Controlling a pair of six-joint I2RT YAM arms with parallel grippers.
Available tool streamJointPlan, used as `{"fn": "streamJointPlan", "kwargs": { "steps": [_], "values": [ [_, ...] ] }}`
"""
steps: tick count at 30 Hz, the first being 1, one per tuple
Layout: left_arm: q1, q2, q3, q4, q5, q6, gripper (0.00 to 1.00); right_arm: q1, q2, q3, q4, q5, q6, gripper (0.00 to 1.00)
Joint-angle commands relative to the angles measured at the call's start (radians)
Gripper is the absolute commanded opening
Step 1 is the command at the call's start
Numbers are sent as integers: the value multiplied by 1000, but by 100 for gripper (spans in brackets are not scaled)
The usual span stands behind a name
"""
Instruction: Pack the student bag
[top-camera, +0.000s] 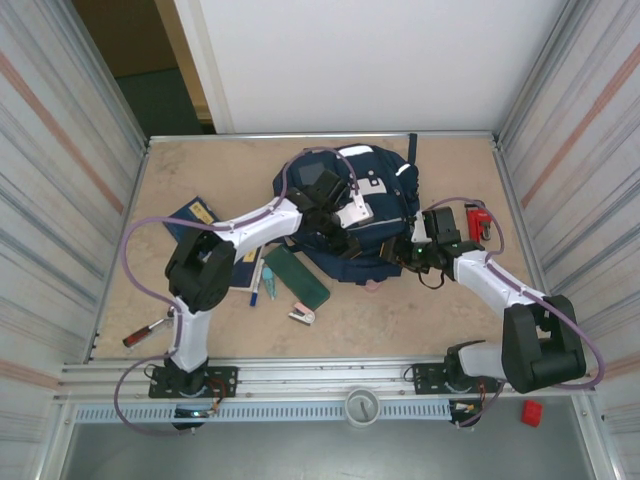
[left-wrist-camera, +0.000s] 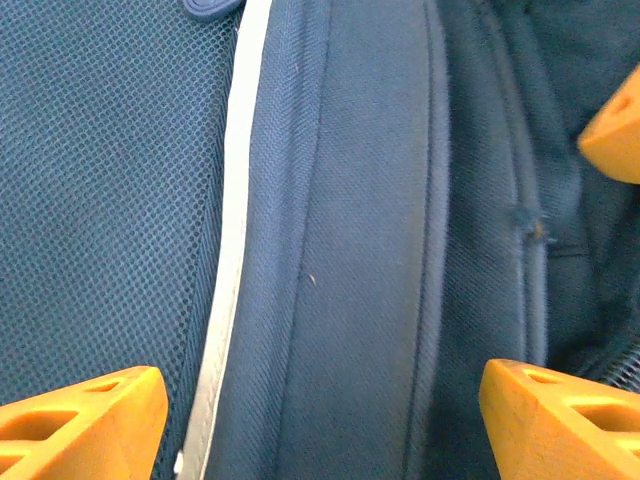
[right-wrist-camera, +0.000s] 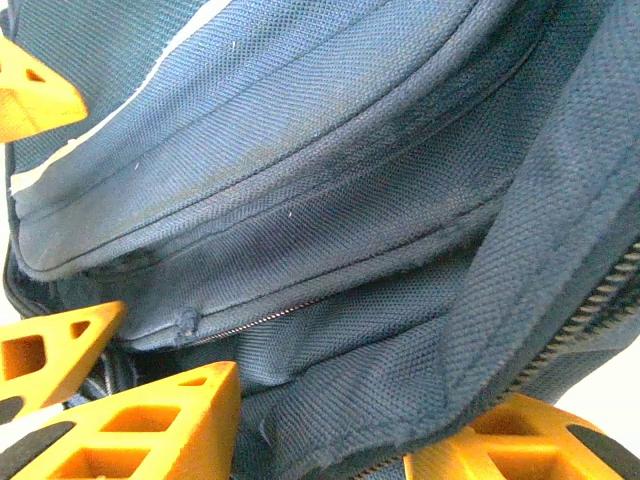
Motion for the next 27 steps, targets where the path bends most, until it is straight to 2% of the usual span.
{"fn": "streamJointPlan", "kwargs": {
  "steps": [1, 5, 9, 12, 15, 18, 19, 21, 23, 25, 27],
  "values": [
    [-12, 55, 78, -79, -60, 59, 81, -1, 19, -5, -24, 30, -23, 45],
    [-16, 133, 154, -121, -38, 65, 74, -2, 24, -17, -23, 40, -34, 45],
    [-17, 141, 172, -124, -14, 72, 50, -17, 9, -26, -36, 40, -57, 45],
    [5, 92, 177, -109, 117, 59, 29, -22, -97, -27, -54, 81, -104, 46],
    [71, 2, 173, -62, 360, 13, 7, 16, -273, -44, -19, 166, -168, 55],
    [156, -68, 136, 66, 606, -77, 1, 81, -395, -32, 40, 288, -246, 66],
    [180, -86, 120, 108, 669, -100, 1, 96, -407, -12, 51, 337, -274, 80],
    [215, -112, 97, 160, 733, -112, 0, 106, -399, 27, 75, 383, -337, 95],
    [240, -117, 104, 160, 747, -103, 0, 107, -371, 64, 108, 389, -389, 100],
    [261, -106, 152, 89, 769, -66, 0, 109, -326, 98, 148, 341, -479, 100],
    [276, -94, 195, 6, 781, -26, 0, 124, -267, 148, 136, 344, -571, 100]
  ]
}}
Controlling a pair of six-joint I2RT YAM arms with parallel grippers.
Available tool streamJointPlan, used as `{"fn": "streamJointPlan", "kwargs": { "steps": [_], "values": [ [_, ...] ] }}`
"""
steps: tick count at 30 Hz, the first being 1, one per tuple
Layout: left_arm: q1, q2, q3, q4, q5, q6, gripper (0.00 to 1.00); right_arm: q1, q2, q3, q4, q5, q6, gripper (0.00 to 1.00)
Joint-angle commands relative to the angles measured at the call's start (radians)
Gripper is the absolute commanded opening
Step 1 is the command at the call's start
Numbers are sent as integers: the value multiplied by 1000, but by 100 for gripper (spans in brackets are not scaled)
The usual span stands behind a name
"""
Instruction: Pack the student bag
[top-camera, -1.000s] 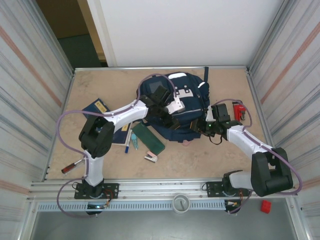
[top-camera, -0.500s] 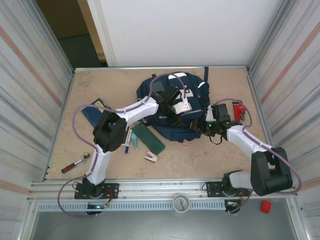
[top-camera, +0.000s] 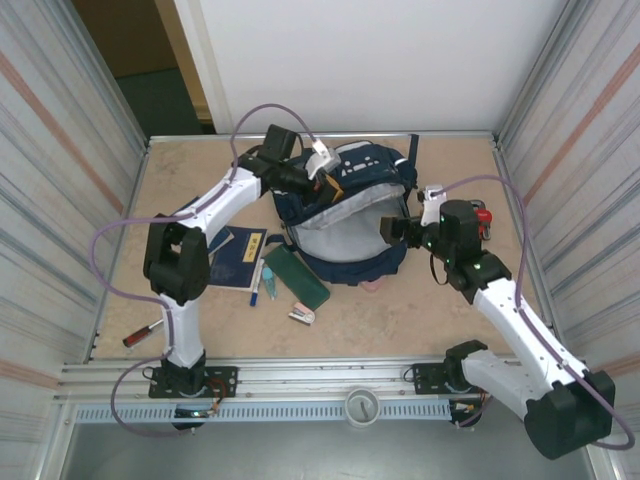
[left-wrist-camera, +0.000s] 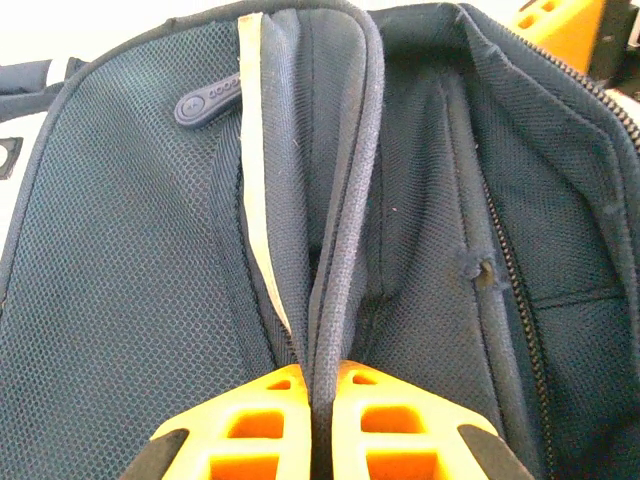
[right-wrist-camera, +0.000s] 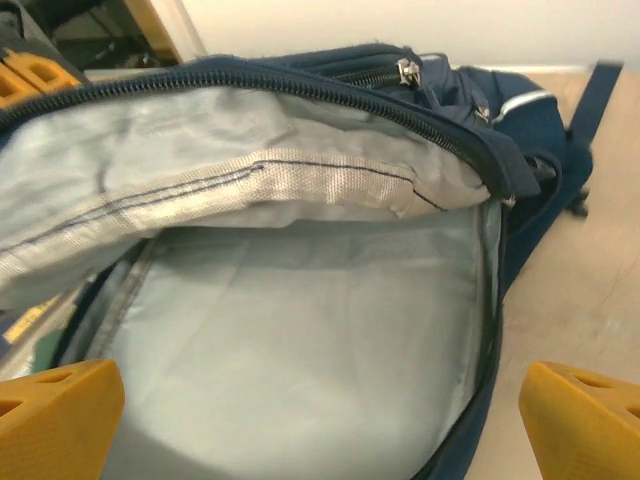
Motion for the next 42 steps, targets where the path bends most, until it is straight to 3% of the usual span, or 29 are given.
{"fn": "streamJointPlan", "kwargs": {
  "steps": [1, 9, 14, 16, 19, 24, 28, 31, 34, 35, 39, 42],
  "values": [
    [3, -31, 83, -74, 167, 70, 0, 30, 81, 87, 22, 43, -238, 100],
    [14, 2, 159, -275, 127, 227, 0, 60, 226, 200, -57, 101, -466, 100],
    [13, 39, 206, -359, 102, 282, 0, 60, 324, 293, -122, 37, -529, 99],
    [10, 58, 227, -360, 103, 282, 0, 61, 371, 320, -113, -7, -525, 94],
    [-1, 109, 288, -357, 93, 260, 0, 60, 420, 343, -102, -19, -473, 75],
    [-29, 221, 406, -308, 18, 157, 1, 57, 368, 294, -112, -8, -350, 33],
    [-66, 275, 465, -264, -2, 117, 3, 67, 295, 223, -116, -12, -254, 23],
    [-82, 296, 485, -225, -66, 66, 8, 64, 280, 188, -104, 70, -186, 20],
    [-74, 276, 473, -197, -182, -27, 26, 29, 343, 231, -161, 171, -121, 28],
    [-68, 250, 445, -185, -221, -65, 37, 19, 373, 261, -205, 213, -93, 33],
    [-28, 32, 161, -16, -391, -227, 63, 20, 401, 317, -313, 286, -36, 72],
    [15, -203, -153, 185, -550, -369, 79, 55, 350, 307, -339, 283, -6, 91]
  ]
}}
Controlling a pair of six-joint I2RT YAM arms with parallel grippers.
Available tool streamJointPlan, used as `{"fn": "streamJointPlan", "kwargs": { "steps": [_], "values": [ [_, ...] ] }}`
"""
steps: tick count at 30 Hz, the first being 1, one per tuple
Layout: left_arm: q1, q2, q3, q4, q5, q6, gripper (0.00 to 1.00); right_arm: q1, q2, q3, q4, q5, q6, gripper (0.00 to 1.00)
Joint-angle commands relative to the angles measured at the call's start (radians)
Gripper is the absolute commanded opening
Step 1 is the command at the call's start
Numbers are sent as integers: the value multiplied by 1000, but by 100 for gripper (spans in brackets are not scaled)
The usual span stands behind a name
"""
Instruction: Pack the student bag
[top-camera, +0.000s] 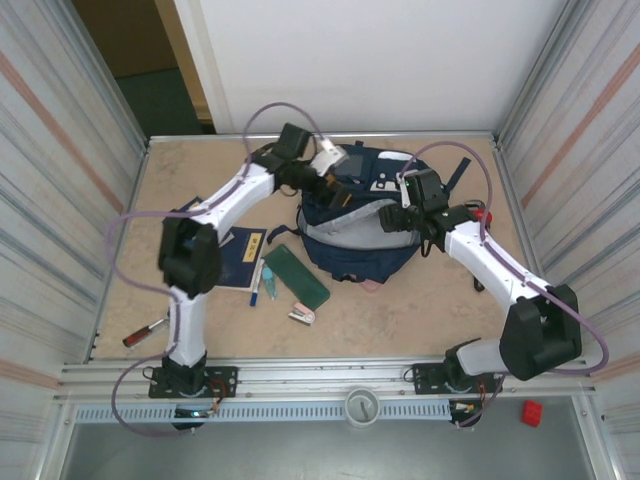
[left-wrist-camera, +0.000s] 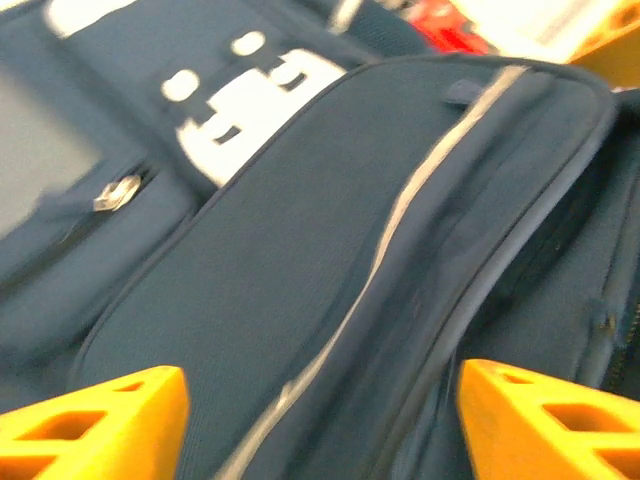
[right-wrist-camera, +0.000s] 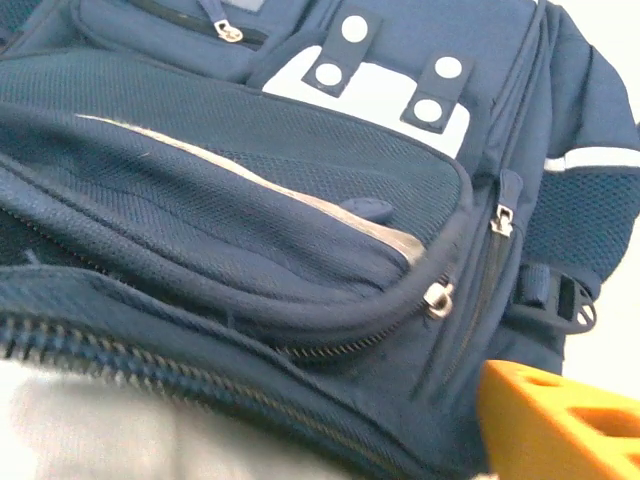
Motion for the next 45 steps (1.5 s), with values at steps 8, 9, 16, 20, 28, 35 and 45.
{"fn": "streamJointPlan", "kwargs": {
  "steps": [8, 9, 16, 20, 28, 35, 45],
  "values": [
    [356, -623, -724, 283, -469, -534, 84, 197, -160, 42, -70, 14, 81, 100],
    [413, -642, -769, 294, -460, -567, 84, 214, -160, 45, -56, -7, 89, 100],
    [692, -535, -858, 306, -429, -621, 85, 317, -40, 78, 37, -96, 127, 100],
    [696, -362, -752, 222, -463, -597, 89, 342, 37, 106, 32, -91, 126, 100],
    [699, -198, -637, 138, -425, -578, 86, 347, 48, 89, 35, -88, 113, 99],
    [684, -147, -605, 89, -314, -517, 78, 347, 51, 75, 35, -81, 121, 100],
    [485, -141, -495, 32, -234, -334, 75, 352, 126, 133, 66, -204, 184, 100]
  ]
}}
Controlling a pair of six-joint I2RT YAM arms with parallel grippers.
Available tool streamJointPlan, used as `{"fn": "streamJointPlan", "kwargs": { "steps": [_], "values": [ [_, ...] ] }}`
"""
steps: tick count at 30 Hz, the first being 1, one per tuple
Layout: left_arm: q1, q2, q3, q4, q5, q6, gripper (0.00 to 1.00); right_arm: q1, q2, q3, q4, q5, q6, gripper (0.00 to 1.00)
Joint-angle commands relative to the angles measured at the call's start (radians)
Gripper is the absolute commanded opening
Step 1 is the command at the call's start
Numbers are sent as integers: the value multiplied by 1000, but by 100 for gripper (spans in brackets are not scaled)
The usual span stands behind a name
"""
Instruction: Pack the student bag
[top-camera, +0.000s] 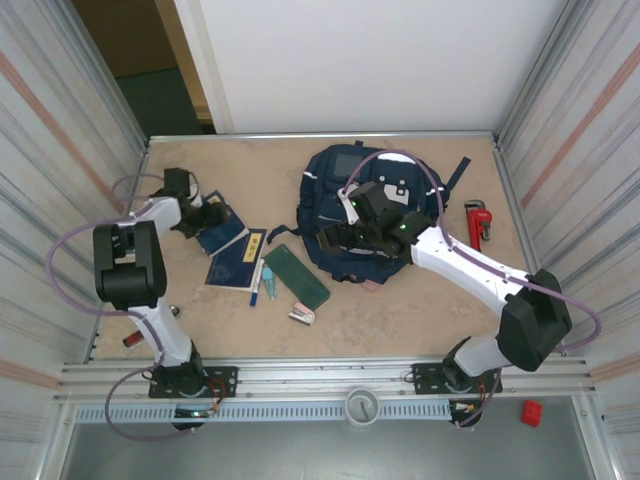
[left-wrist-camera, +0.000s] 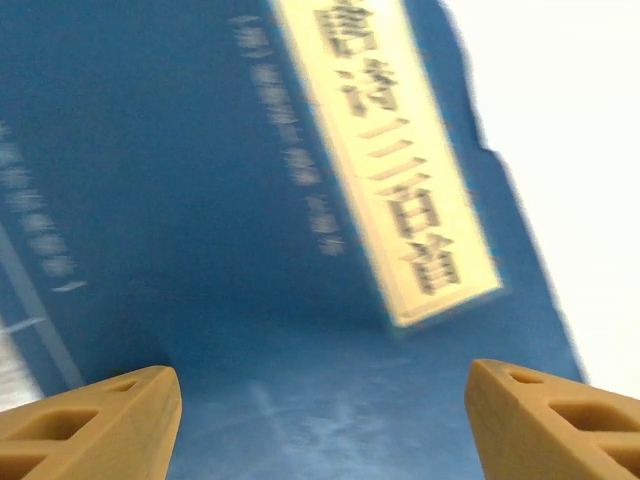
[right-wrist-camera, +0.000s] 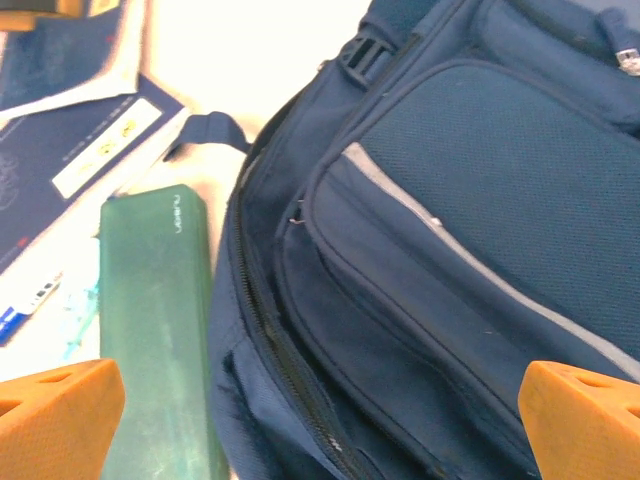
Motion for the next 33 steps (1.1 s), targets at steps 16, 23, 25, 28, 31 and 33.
{"fn": "streamJointPlan", "kwargs": {
  "steps": [16, 23, 25, 28, 31, 33],
  "values": [
    [130, -33, -64, 49, -43, -124, 87, 55, 427, 361, 171, -225, 220, 96],
    [116, 33, -37, 33, 63, -93, 81, 57, 616, 544, 203, -249, 324, 91],
    [107, 27, -49, 39, 78, -90, 79, 57, 661, 565, 249, -248, 362, 91],
    [86, 24, -58, 42, 98, -79, 77, 61, 741, 627, 283, -250, 399, 88],
    [65, 10, -63, 39, 92, -64, 75, 72, 835, 726, 273, -235, 407, 87],
    [54, 1, -67, 42, 89, -56, 74, 75, 895, 807, 262, -239, 407, 86]
  ]
}}
